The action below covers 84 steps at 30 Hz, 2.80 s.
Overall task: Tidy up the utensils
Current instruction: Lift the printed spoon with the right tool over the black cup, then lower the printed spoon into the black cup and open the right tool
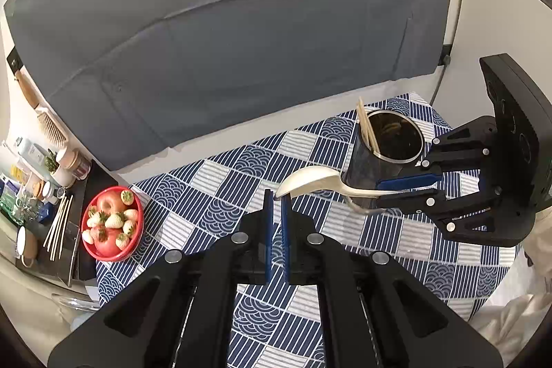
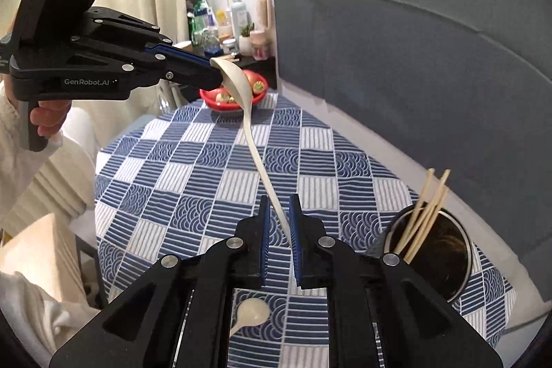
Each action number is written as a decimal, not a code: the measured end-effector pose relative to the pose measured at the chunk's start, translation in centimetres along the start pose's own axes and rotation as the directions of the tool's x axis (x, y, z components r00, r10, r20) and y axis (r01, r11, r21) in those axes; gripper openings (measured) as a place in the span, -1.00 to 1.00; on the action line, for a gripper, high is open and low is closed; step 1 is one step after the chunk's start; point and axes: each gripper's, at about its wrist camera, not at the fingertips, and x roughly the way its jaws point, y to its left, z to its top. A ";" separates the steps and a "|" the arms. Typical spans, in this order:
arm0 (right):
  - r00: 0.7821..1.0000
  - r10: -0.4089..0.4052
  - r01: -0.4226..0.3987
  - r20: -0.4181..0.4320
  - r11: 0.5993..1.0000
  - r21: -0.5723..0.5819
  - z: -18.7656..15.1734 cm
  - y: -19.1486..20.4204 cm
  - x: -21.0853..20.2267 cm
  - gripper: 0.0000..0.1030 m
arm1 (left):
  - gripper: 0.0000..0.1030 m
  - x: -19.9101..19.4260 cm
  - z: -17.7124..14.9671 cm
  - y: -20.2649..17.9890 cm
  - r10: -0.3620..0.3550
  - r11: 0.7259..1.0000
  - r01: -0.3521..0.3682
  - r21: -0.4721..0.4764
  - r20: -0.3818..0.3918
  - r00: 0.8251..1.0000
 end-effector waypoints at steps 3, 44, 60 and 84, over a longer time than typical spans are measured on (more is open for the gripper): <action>1.000 0.008 -0.008 0.018 1.000 0.007 -0.1 -1.4 -0.8 -0.79 | -0.91 -0.1 1.5 -1.0 0.006 1.000 -0.006 0.004 -0.001 1.000; 0.996 0.090 -0.089 -0.022 0.995 0.045 -5.8 -13.2 2.0 -0.91 | -0.94 8.4 7.3 -9.6 0.028 0.999 -0.033 -0.026 -0.164 0.986; 0.995 0.027 -0.027 -0.092 1.000 -0.002 -5.6 -13.2 1.4 -0.36 | 0.31 9.0 4.3 -8.4 0.059 0.995 -0.072 -0.070 -0.165 0.985; 0.978 -0.204 0.209 -0.049 0.968 0.138 -9.5 -11.0 -1.9 0.64 | 0.87 12.6 -5.5 -5.1 -0.018 0.990 -0.019 -0.141 -0.259 0.966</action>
